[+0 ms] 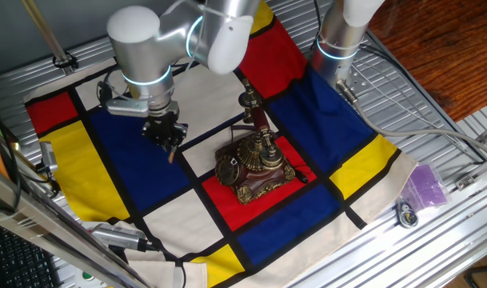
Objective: Dial a number on an old rotary phone
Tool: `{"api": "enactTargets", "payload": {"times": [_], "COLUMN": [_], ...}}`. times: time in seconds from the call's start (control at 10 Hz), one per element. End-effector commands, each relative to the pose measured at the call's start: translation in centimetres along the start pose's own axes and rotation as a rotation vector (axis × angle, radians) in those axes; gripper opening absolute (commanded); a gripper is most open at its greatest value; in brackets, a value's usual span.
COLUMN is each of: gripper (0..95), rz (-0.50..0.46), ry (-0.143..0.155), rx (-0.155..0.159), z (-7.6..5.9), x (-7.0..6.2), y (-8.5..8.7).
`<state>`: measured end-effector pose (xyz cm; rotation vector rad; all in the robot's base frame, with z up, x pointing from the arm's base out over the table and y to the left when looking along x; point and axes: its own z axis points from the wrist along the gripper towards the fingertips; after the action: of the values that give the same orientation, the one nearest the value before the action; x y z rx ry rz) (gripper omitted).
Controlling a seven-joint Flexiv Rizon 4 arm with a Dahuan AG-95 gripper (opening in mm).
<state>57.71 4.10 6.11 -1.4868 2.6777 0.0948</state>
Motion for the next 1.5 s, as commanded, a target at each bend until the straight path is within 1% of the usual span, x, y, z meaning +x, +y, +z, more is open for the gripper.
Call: {"api": "enactTargets", "payload": {"times": [0.1, 0.2, 0.3, 0.4, 0.5, 0.6, 0.7, 0.8, 0.9, 1.0, 1.1, 1.2, 1.3, 1.4, 1.5], "gripper": [19.0, 0.0, 0.0, 0.0, 0.0, 0.0, 0.0, 0.0, 0.0, 0.0, 0.0, 0.0, 0.0, 0.0, 0.0], "rz": [0.108, 0.225, 0.354, 0.463, 0.626, 0.743, 0.734, 0.729, 0.729, 0.712, 0.713, 0.708, 0.697, 0.697, 0.741], "ry": [0.003, 0.011, 0.072, 0.113, 0.141, 0.122, 0.136, 0.144, 0.147, 0.152, 0.157, 0.161, 0.167, 0.157, 0.155], "rx": [-0.008, -0.023, -0.036, -0.057, -0.098, -0.139, -0.129, -0.118, -0.112, -0.08, -0.068, -0.056, -0.044, -0.041, -0.042], "z": [-0.2, -1.2, -2.7, -3.9, -4.8, -5.4, -5.8, -6.4, -6.7, -7.0, -7.3, -7.4, -7.3, -7.1, -7.0], "x": [-0.4, -1.4, -2.5, -3.4, -4.0, -4.2, -4.3, -4.6, -4.7, -4.8, -4.6, -4.3, -3.6, -2.7, -2.0], "y": [-0.1, 0.4, 1.2, 2.0, 2.6, 3.0, 3.3, 3.7, 3.9, 4.2, 4.5, 4.8, 5.0, 5.1, 5.3]}}
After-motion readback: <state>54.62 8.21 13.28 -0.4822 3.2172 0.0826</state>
